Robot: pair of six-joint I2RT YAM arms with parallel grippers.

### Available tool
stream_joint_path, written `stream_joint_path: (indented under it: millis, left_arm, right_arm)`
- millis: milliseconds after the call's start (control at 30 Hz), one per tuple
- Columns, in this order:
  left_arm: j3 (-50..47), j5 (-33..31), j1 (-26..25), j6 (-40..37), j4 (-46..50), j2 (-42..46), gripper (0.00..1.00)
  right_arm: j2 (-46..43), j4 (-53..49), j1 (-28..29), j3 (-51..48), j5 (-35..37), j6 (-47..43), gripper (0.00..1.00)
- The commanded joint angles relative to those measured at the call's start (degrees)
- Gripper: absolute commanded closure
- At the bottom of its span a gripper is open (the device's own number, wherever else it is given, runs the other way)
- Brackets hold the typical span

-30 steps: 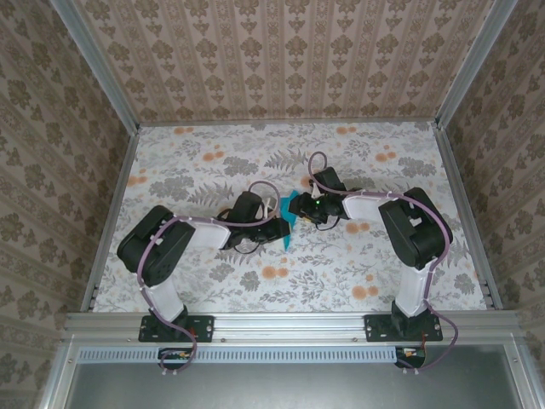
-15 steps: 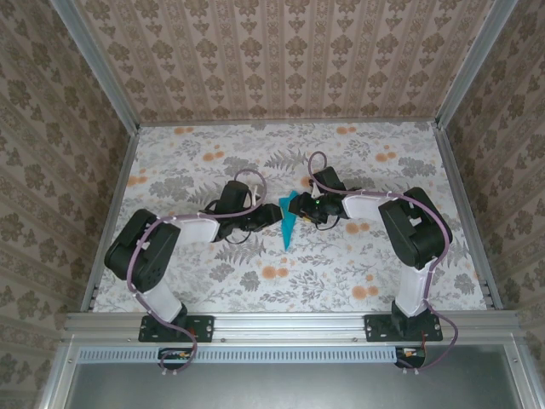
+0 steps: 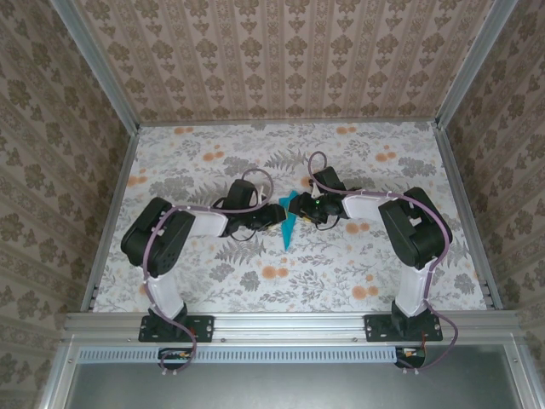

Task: Fold a paper plane with a square sheet of paper (fold left side to right side)
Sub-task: Fold the wing for the fifth time at the center of the table.

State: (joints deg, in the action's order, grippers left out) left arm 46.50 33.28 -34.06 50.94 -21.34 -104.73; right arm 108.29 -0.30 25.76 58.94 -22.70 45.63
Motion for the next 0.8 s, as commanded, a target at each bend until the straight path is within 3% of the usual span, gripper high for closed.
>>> stream_joint_path:
  millis: [0, 100, 200, 500, 767]
  left_arm:
    - [1.8, 0.5, 0.5, -0.6, -1.9, -1.9, 0.75]
    - [1.9, 0.0, 1.1, -1.9, -1.8, -2.3, 0.89]
    - [2.6, -0.6, 1.4, -6.1, 1.0, -1.8, 0.95]
    - [4.2, 1.3, 1.9, -10.0, 2.6, -3.6, 0.97]
    - [4.5, 1.6, 1.9, -10.2, 3.0, -4.0, 0.97]
  right_arm:
    - [3.0, -4.4, 0.5, 0.0, 1.3, -0.3, 0.49]
    - [2.5, -4.4, 0.5, 0.0, 1.2, -0.7, 0.49]
    - [1.4, -4.3, 0.3, 0.2, 0.9, -1.5, 0.46]
    - [-2.8, -4.1, -1.3, 2.5, -0.1, -3.0, 0.36]
    - [-0.5, -0.8, -2.1, 4.5, -1.8, -0.1, 0.3]
